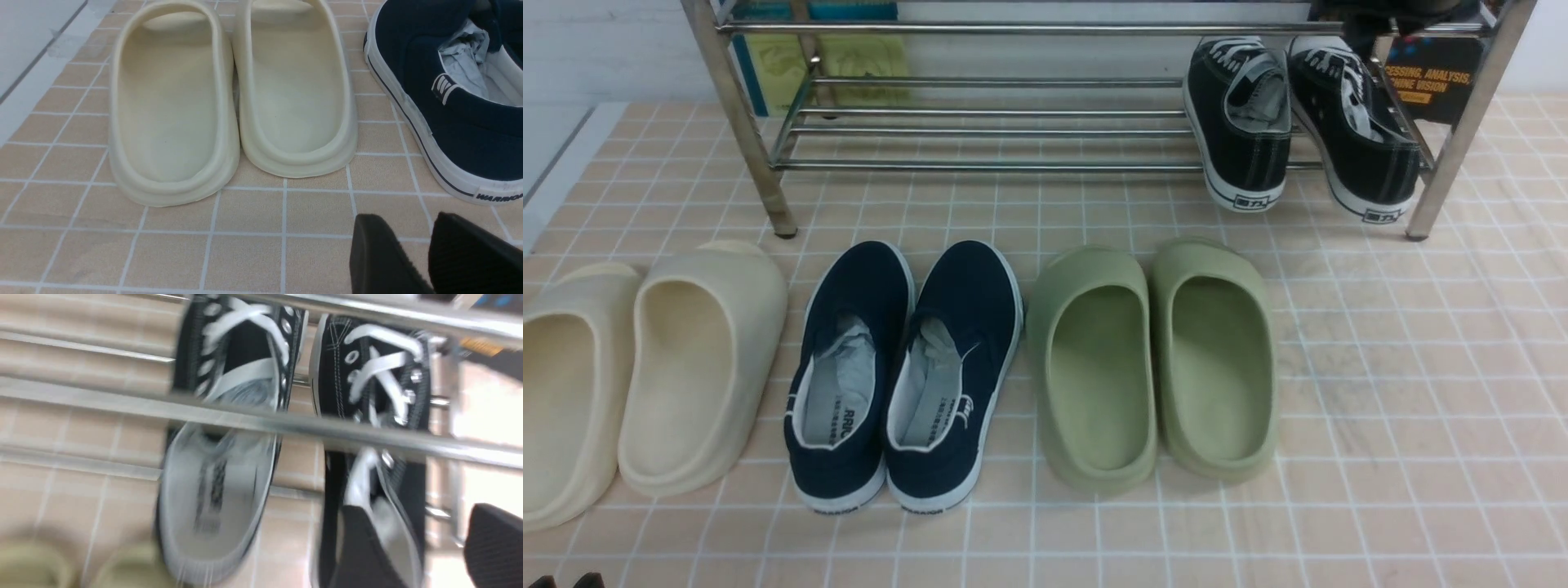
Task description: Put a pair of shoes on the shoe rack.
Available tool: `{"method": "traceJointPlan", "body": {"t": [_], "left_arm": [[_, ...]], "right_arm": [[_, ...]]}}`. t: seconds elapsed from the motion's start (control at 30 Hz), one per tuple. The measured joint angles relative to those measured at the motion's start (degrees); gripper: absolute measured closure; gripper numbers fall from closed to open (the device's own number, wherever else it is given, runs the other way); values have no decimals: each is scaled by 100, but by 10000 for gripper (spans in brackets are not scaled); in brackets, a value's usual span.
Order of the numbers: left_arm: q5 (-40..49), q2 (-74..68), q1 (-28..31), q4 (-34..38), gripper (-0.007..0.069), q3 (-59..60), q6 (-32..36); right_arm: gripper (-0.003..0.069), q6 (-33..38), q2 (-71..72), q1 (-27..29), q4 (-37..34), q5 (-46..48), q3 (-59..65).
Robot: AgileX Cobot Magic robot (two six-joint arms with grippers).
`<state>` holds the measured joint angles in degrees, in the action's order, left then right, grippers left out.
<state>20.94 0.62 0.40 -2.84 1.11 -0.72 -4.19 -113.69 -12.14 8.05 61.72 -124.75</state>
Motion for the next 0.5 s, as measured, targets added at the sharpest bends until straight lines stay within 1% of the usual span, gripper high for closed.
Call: {"method": "traceJointPlan", "body": {"t": [0.07, 0.2, 0.23, 0.27, 0.3, 0.4, 0.5], "left_arm": [[0, 0, 0, 0, 384, 0, 0], [0, 0, 0, 0, 384, 0, 0], [0, 0, 0, 0, 384, 0, 0], [0, 0, 0, 0, 384, 0, 0], [0, 0, 0, 0, 384, 0, 0], [0, 0, 0, 0, 384, 0, 0], [0, 0, 0, 0, 384, 0, 0]], "right_arm": [[398, 148, 515, -44, -52, 187, 262], [578, 214, 1728, -50, -257, 250, 790], [597, 218, 1792, -50, -287, 250, 819], [643, 233, 2264, -50, -387, 213, 1059], [657, 239, 2542, -50, -449, 172, 1230], [664, 239, 3637, -50, -611, -137, 2178], [664, 220, 4885, -50, -839, -679, 3743]]}}
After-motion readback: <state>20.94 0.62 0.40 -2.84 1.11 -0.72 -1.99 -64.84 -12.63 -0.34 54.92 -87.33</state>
